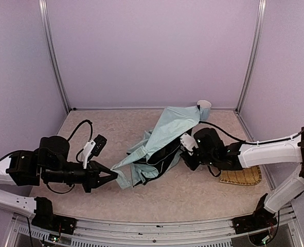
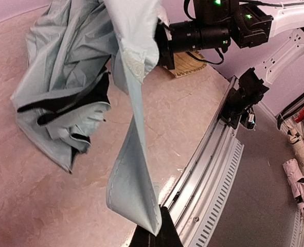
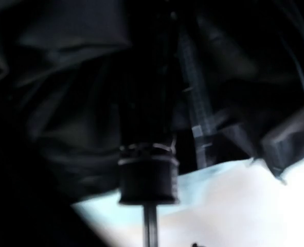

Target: Put away the umbrella

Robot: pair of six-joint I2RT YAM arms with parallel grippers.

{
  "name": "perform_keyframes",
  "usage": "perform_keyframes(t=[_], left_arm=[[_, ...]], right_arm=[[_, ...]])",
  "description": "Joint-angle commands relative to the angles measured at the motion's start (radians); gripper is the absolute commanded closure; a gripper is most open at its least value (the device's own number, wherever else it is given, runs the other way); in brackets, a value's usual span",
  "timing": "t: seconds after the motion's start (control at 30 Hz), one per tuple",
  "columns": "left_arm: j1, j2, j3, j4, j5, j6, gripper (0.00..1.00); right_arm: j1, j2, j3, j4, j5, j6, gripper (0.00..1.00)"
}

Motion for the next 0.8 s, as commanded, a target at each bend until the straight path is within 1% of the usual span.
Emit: perform_keyframes(t=[0.0, 0.13, 0.23, 0.3, 0.37, 0.43, 0.47, 0.53, 0.63, 0.7, 0.77], left_arm=[[-0.007, 0.021, -0.017, 0.124, 0.02, 0.106, 1.0], [-0.005, 0.067, -0.03, 0.21, -0.003, 0.218, 1.0], [0.016, 0.118, -0.029, 0.252, -0.016, 0.299, 1.0], [0.065, 0.146, -0.034, 0.28, -0.002, 0.337, 1.0], [0.14, 0.167, -0.05, 0.338, 0.028, 0.36, 1.0], [0.213, 0.188, -0.077, 0.407, 0.039, 0.373, 1.0], [0.252, 0.209, -0.086, 0.438, 0.041, 0.382, 1.0], [0.275, 0.262, -0.08, 0.473, 0.026, 0.398, 1.0], [0.263, 0.367, -0.038, 0.511, 0.029, 0.419, 1.0], [0.245, 0.437, 0.009, 0.504, 0.054, 0.441, 1.0], [0.219, 0.484, 0.045, 0.496, 0.08, 0.468, 1.0]], right_arm=[[-0.096, -0.17, -0.026, 0.199, -0.023, 0.007, 1.0], [-0.173, -0.262, -0.003, 0.2, -0.161, 0.011, 1.0], [-0.189, -0.303, 0.044, 0.14, -0.27, -0.02, 1.0], [-0.19, -0.326, 0.08, 0.07, -0.346, -0.052, 1.0], [-0.19, -0.356, 0.122, -0.012, -0.428, -0.088, 1.0], [-0.19, -0.388, 0.146, -0.089, -0.478, -0.133, 1.0], [-0.19, -0.409, 0.149, -0.121, -0.49, -0.154, 1.0], [-0.19, -0.453, 0.138, -0.149, -0.476, -0.194, 1.0], [-0.188, -0.505, 0.128, -0.154, -0.47, -0.234, 1.0], [-0.188, -0.523, 0.14, -0.171, -0.465, -0.257, 1.0], [-0.187, -0.532, 0.161, -0.208, -0.423, -0.307, 1.0]])
